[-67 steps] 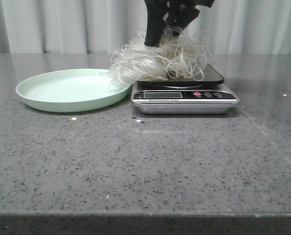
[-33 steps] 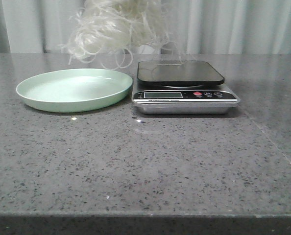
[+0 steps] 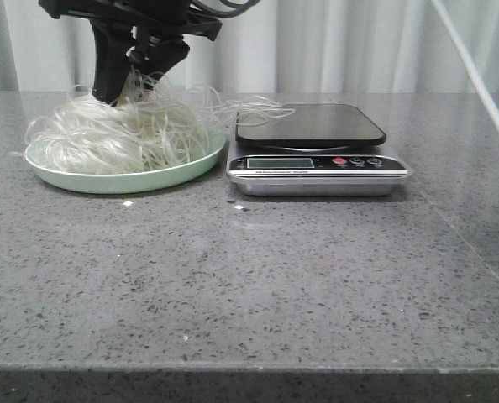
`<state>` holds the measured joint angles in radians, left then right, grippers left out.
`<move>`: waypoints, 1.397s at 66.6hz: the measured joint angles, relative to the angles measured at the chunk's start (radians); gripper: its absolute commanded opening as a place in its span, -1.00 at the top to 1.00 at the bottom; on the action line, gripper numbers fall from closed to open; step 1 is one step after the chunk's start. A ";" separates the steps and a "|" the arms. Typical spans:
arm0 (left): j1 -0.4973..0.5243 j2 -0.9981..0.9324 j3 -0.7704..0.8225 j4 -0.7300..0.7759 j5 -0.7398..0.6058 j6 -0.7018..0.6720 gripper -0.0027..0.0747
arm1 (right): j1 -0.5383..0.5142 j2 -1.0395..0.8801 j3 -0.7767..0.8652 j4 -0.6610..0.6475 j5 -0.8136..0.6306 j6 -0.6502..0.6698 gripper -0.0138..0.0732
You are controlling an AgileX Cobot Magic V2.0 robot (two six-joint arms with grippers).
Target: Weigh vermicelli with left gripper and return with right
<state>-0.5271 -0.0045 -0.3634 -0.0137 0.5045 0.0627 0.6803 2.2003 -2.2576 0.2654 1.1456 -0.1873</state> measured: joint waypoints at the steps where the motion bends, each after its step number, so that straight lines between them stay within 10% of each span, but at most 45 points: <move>1: 0.000 0.000 0.000 0.000 0.000 0.000 0.60 | -0.003 0.000 0.000 0.000 0.000 0.000 -0.50; 34: 0.000 0.000 0.000 0.000 -0.002 0.000 0.60 | -0.220 -0.324 0.116 0.045 0.009 0.004 -0.67; 64: 0.000 0.000 0.000 0.000 -0.004 0.000 0.60 | -0.324 -1.075 1.138 0.054 -0.476 -0.013 -0.67; 93: 0.000 0.000 0.000 0.000 -0.004 0.000 0.60 | -0.324 -1.804 1.732 0.050 -0.676 -0.014 -0.67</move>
<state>-0.5271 -0.0045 -0.3634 -0.0137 0.5007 0.0627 0.3561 0.3963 -0.5254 0.3155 0.4699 -0.2012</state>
